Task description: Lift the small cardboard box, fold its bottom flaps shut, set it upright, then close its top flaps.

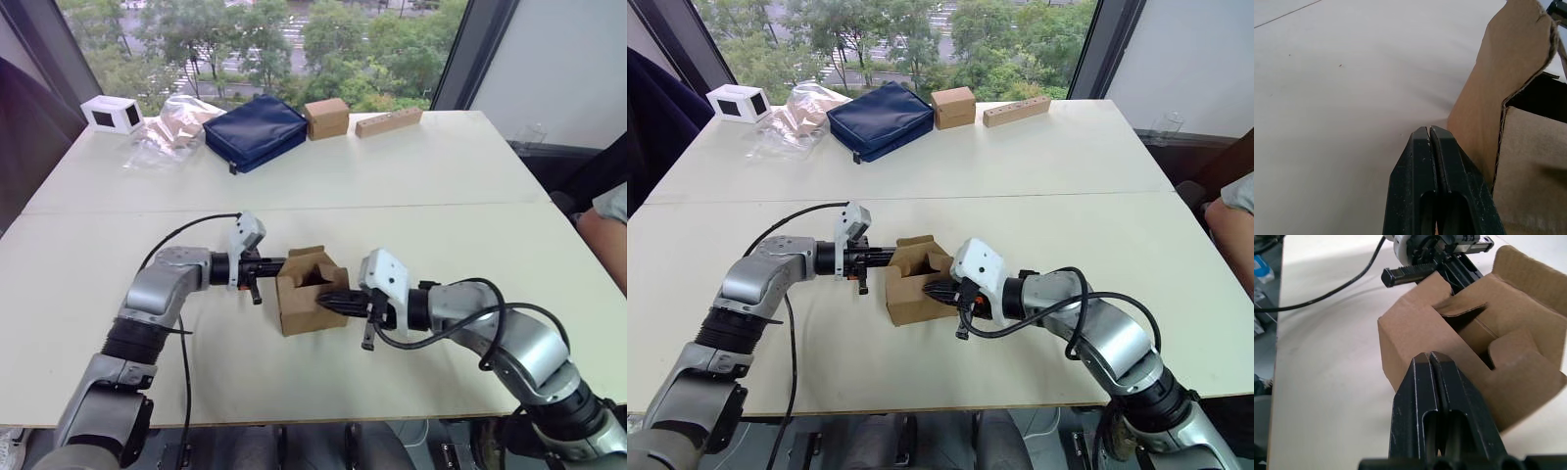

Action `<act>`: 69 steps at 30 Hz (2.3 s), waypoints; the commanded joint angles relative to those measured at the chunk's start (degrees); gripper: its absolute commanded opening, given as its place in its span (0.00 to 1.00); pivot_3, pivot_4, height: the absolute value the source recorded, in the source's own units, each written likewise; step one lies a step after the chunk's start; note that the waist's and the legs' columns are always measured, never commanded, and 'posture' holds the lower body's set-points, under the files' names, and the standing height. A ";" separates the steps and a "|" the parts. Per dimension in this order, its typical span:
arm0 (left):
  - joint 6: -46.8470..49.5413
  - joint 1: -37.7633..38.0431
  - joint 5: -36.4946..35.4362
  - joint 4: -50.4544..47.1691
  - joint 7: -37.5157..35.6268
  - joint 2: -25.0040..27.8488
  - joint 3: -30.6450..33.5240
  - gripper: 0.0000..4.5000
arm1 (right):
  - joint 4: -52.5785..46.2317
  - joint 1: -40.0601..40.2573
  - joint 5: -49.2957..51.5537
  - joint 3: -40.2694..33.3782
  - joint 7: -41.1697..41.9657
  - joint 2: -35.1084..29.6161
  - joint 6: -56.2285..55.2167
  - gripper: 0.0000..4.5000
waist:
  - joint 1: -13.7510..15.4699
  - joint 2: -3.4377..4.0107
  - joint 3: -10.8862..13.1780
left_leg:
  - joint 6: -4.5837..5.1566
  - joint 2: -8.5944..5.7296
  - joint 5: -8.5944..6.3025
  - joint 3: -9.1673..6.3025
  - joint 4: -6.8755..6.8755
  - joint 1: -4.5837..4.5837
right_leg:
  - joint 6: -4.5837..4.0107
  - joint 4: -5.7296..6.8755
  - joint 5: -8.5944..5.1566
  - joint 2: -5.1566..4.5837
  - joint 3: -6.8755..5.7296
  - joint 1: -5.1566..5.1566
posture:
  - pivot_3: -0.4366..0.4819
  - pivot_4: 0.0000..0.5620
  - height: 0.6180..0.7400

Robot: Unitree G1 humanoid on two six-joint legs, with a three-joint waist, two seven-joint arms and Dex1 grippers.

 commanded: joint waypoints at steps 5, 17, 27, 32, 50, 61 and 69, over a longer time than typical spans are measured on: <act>-1.93 -0.77 0.02 0.56 2.49 0.92 3.68 0.01 | 1.64 -0.47 -1.40 -0.40 0.66 2.09 -1.42 0.00 | -0.06 0.00 0.00 | 0.00 0.00 0.00 0.00 0.00 0.01 | 0.00 0.01 0.00 0.00 0.00 -0.01 | 0.48 0.27 1.00; 16.90 11.40 -18.78 -27.97 -3.70 16.36 13.43 0.01 | 5.77 -2.60 -1.37 -1.96 3.21 3.44 -3.00 0.00 | 0.10 -0.02 0.00 | -0.04 0.00 0.02 0.00 -0.02 0.01 | 0.00 0.01 0.00 -0.11 0.03 0.02 | 0.48 0.27 1.00; 18.89 15.85 -20.57 -35.78 3.19 14.23 8.55 0.01 | 7.42 -3.77 -2.72 -1.28 3.86 5.08 -4.43 0.00 | -0.12 -0.02 0.00 | -0.04 0.01 0.02 -0.03 -0.03 0.04 | 0.00 -0.01 0.00 -0.08 0.02 0.03 | 0.48 0.27 1.00; 16.46 16.05 -17.83 -34.50 4.00 14.37 6.04 0.01 | 6.43 -3.90 -2.64 -1.68 4.28 5.12 -4.24 0.00 | -0.06 -0.02 0.00 | -0.04 0.00 0.02 -0.01 -0.03 0.04 | 0.00 -0.01 0.00 -0.08 0.02 0.04 | 0.48 0.27 1.00; 12.89 17.11 -15.68 -30.81 5.39 11.86 4.29 0.01 | 6.48 -13.22 5.28 -14.05 7.99 1.16 -3.45 0.00 | -0.08 0.00 0.01 | -0.03 0.01 0.01 -0.02 -0.04 0.05 | -0.01 -0.03 0.00 -0.09 0.01 0.05 | 0.48 0.27 1.00; 13.09 16.21 -16.13 -30.94 6.35 11.34 4.59 0.01 | 18.47 -17.28 -14.54 3.24 6.89 4.22 -13.89 0.00 | -0.12 0.00 0.00 | -0.05 -0.02 0.03 0.06 -0.08 -0.03 | 0.00 -0.01 0.00 -0.11 0.05 -0.11 | 0.48 0.27 1.00; 13.88 15.56 -17.56 -31.07 6.72 11.56 5.98 0.01 | 13.25 -13.16 -12.40 2.93 12.04 3.06 -12.49 0.00 | -0.11 0.00 0.00 | -0.07 -0.02 0.03 0.02 -0.07 -0.02 | 0.00 -0.01 0.00 -0.10 0.03 -0.09 | 0.48 0.27 1.00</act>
